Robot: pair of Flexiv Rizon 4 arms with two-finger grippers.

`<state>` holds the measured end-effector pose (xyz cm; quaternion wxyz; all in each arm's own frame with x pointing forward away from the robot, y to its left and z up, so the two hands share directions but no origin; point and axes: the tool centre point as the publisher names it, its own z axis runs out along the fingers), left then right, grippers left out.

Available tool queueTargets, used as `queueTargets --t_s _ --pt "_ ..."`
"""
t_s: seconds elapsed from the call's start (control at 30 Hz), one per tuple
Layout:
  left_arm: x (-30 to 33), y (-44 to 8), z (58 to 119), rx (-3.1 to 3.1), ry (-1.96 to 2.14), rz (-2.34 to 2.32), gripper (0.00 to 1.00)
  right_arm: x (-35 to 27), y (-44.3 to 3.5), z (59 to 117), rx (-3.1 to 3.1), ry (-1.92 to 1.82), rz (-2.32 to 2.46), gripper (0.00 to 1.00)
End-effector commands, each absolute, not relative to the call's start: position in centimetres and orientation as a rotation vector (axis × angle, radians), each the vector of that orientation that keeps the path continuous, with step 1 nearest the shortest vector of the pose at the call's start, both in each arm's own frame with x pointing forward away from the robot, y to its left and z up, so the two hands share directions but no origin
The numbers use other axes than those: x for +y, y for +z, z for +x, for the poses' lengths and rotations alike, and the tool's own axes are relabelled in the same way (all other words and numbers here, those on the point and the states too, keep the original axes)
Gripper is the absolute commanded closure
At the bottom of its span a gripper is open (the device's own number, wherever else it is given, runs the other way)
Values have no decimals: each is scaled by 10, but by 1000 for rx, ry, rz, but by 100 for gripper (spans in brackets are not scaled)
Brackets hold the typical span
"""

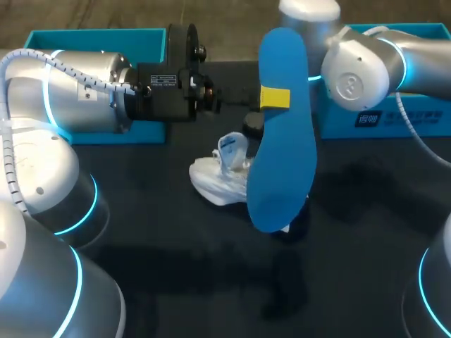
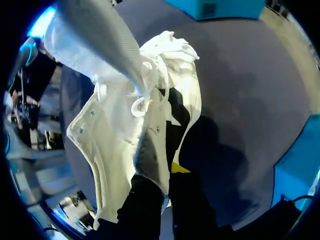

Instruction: Take the shoe out of the shoebox, open the shoe tongue, remove and reinsert the insole, then place the shoe into the shoebox

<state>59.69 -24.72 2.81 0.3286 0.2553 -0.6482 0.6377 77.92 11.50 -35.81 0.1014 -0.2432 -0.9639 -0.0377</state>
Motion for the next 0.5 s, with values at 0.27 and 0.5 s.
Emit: queueTargets --t_s 0.27,0.5 --pt "-247 27 596 -1694 1672 669 100 104 -347 750 -2676 -288 -1193 100" --pt "-247 27 596 -1694 1672 669 100 107 -344 752 -2714 -290 -1165 100"
